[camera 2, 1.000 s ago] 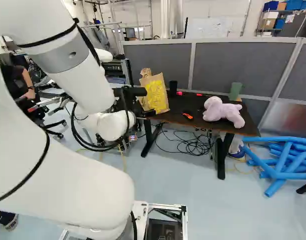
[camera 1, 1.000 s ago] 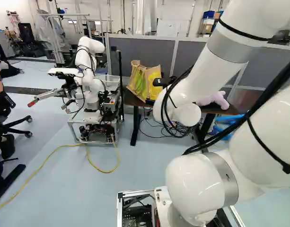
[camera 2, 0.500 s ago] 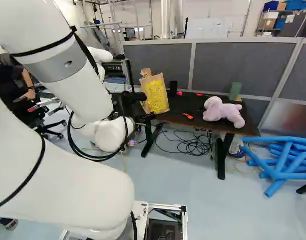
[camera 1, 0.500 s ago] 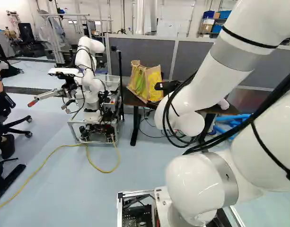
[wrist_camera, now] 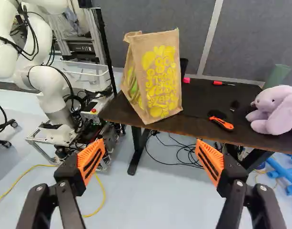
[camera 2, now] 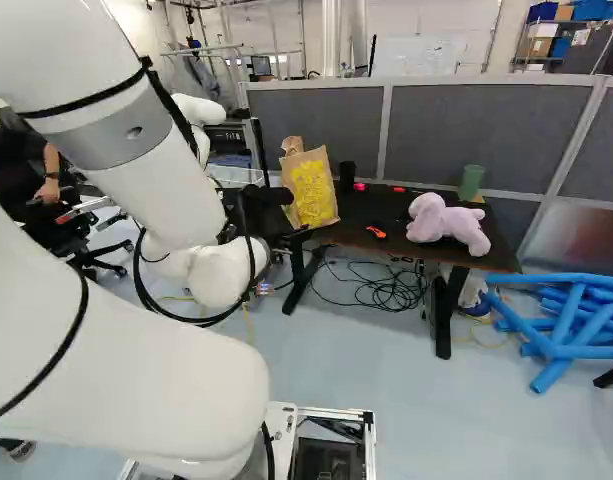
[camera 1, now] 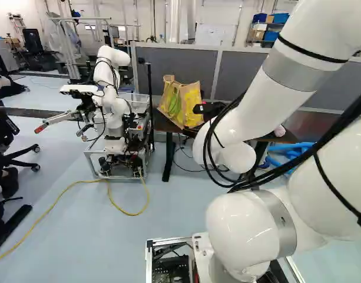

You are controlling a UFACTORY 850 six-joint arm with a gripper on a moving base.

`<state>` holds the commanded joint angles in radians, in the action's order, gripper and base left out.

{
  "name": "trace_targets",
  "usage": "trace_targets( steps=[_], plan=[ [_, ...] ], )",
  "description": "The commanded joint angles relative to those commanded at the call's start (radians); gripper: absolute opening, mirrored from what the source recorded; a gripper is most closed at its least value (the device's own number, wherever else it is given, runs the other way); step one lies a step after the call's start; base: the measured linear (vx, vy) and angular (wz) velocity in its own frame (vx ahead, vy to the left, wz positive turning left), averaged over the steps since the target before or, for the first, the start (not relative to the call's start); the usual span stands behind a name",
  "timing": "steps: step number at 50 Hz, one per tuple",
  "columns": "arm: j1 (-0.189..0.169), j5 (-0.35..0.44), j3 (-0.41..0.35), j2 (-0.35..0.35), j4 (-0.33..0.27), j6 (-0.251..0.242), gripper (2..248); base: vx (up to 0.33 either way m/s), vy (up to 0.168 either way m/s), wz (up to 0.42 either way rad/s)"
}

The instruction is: Pick up the bag on the ground and place it on the table

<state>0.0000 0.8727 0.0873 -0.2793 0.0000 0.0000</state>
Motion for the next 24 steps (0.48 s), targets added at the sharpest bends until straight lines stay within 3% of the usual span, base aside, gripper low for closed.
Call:
trace_targets(
  steps=[24],
  plan=[
    [0.0,0.0,0.0,0.0,0.0,0.0,247,0.0,0.0,0.0]
  ],
)
